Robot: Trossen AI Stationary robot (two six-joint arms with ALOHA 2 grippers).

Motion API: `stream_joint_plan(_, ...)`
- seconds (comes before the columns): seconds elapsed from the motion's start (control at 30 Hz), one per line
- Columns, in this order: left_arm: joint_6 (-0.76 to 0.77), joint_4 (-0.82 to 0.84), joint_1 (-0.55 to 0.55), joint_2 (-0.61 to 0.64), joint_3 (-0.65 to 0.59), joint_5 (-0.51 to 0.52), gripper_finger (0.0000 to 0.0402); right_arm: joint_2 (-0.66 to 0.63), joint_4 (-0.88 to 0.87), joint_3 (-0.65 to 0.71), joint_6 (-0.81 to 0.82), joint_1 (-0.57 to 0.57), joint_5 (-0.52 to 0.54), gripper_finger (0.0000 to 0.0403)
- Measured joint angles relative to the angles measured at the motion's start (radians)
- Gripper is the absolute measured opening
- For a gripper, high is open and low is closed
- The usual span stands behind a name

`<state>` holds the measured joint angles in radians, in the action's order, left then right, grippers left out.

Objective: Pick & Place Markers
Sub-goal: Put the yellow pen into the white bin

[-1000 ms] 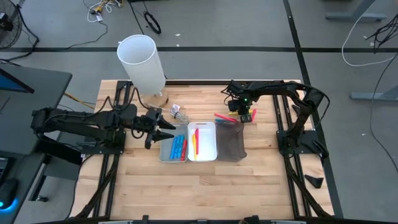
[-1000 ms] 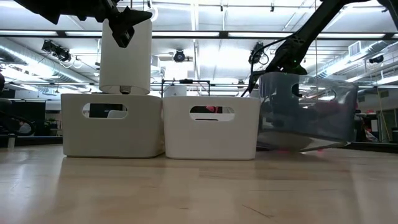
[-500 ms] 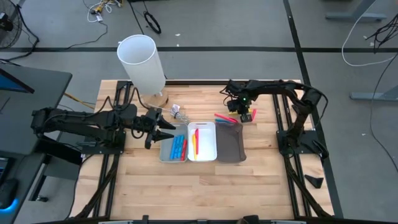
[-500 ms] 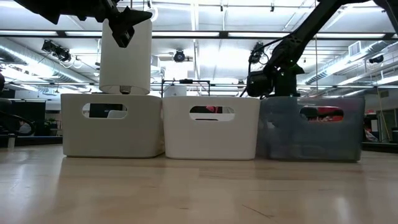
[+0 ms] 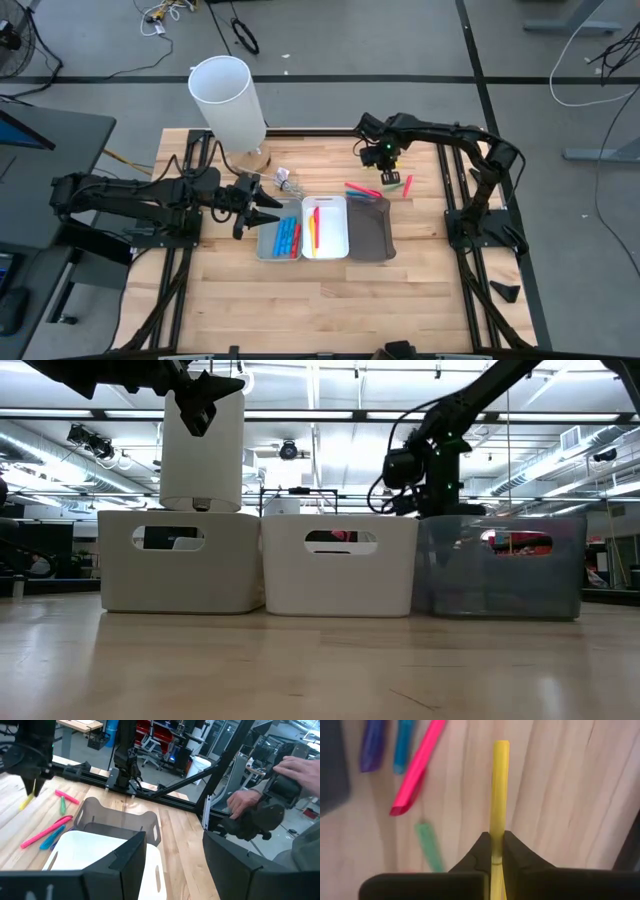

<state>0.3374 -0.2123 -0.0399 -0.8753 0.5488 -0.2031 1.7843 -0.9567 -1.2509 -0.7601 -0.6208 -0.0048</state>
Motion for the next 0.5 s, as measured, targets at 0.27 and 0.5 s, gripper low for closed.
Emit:
stream_joint_plan(0.27, 0.000, 0.000, 0.000, 0.000, 0.000, 0.000, 0.0202, -0.001, -0.223, -0.159, 0.049, 0.070, -0.004, 0.0015)
stream_joint_plan(0.5, 0.000, 0.000, 0.000, 0.000, 0.000, 0.000, 0.0202, -0.002, -0.402, -0.303, 0.130, 0.159, -0.004, 0.0015)
